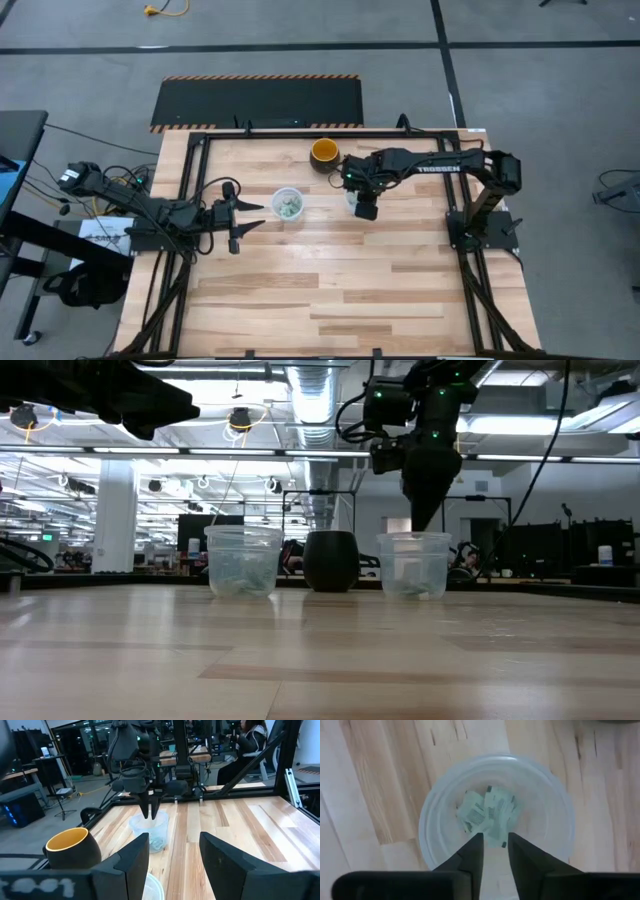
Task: Pick and place Stevia / Truvia into bins
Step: Put the stevia packet into the right transparent container, then return to Home Position
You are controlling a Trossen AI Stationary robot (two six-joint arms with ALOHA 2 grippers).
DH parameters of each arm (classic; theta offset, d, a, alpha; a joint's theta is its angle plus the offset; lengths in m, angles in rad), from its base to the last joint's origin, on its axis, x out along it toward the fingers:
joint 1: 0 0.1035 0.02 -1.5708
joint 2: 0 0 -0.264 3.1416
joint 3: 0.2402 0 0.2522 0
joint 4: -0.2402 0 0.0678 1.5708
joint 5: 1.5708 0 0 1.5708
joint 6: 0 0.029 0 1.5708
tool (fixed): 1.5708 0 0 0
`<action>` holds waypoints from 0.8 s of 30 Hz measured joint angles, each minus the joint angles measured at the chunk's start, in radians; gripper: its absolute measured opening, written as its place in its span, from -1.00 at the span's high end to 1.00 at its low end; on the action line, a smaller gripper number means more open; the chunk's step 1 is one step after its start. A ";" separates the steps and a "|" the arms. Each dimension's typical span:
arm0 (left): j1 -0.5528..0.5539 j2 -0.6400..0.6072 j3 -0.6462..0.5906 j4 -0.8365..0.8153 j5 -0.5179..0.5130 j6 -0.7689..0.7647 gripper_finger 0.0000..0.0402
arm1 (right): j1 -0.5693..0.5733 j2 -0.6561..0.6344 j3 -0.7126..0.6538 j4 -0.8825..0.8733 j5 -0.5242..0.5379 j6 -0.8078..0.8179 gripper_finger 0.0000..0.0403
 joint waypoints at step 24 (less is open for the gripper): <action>-0.016 -0.192 -0.039 -0.029 -0.029 -0.035 0.17 | 0.059 -0.587 -0.259 0.524 -0.156 -0.111 0.34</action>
